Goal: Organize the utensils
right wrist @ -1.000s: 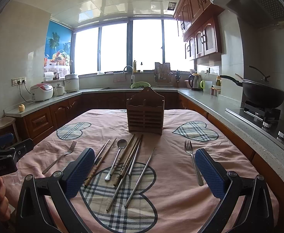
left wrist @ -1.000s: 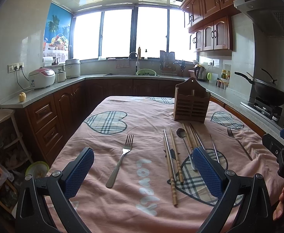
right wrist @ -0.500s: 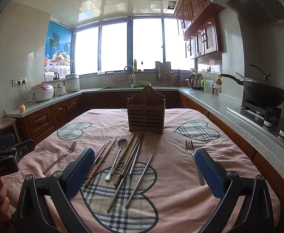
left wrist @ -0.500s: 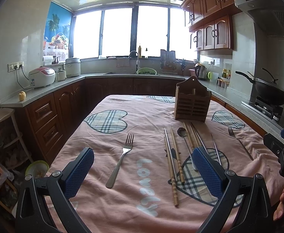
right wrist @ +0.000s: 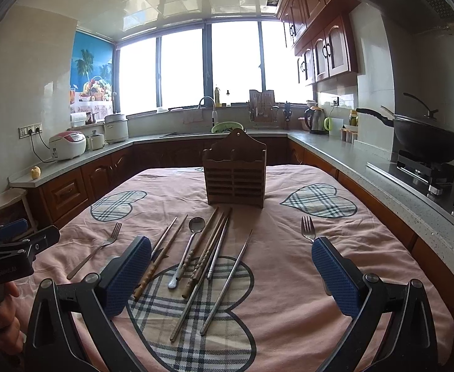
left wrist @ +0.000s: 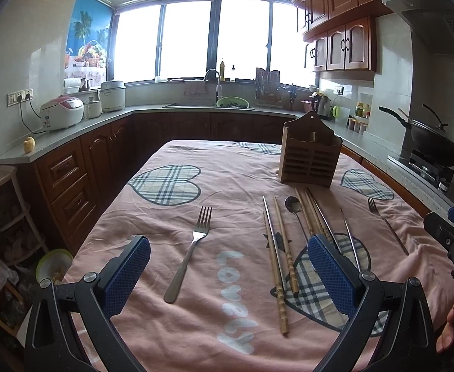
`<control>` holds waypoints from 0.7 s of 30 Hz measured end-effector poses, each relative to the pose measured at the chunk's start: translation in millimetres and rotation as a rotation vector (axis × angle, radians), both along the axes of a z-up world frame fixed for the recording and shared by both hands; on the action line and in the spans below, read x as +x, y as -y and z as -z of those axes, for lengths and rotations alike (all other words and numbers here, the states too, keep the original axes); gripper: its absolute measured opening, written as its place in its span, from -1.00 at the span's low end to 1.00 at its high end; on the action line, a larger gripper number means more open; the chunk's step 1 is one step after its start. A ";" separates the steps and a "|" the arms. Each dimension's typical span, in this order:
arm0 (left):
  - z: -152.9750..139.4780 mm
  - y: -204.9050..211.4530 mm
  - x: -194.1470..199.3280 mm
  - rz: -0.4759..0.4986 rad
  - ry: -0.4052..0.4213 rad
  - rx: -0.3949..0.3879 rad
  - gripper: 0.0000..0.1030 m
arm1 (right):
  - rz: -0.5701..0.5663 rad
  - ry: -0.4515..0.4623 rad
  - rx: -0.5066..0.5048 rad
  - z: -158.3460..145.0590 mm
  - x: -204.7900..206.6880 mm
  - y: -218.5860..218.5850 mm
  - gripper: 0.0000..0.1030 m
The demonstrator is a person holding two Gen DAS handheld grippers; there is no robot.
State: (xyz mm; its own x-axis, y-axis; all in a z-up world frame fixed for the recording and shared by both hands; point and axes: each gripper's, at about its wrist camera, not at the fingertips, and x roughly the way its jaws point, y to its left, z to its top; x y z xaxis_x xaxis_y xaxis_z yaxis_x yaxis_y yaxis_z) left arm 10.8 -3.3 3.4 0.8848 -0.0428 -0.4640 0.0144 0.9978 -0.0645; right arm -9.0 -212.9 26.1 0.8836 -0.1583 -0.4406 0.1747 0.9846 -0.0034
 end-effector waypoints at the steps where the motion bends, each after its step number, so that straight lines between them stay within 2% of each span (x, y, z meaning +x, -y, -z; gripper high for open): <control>1: -0.3 0.3 3.2 0.002 -0.005 0.002 0.98 | -0.003 -0.013 0.007 -0.2 1.9 1.0 1.00; 11: -10.6 -1.8 52.0 0.035 -0.067 -0.020 0.97 | -0.005 -0.026 0.075 2.9 30.6 23.9 0.99; 14: -13.5 -0.6 69.8 0.042 -0.084 -0.013 0.89 | 0.002 -0.047 0.115 6.3 44.2 33.1 0.99; 17: -12.6 0.8 91.0 0.055 -0.116 -0.021 0.84 | 0.001 -0.076 0.154 10.1 60.2 40.9 0.90; 21: -10.8 4.8 124.2 0.071 -0.167 -0.023 0.74 | 0.004 -0.132 0.179 18.1 83.9 51.6 0.65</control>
State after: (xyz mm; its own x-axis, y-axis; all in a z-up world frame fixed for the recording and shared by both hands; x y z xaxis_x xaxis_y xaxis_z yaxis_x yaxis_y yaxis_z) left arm 135.0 -8.1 14.2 0.7899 -0.1143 -0.6025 0.0717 0.9930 -0.0944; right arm 74.9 -264.5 7.9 0.8161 -0.0704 -0.5736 0.1877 0.9710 0.1479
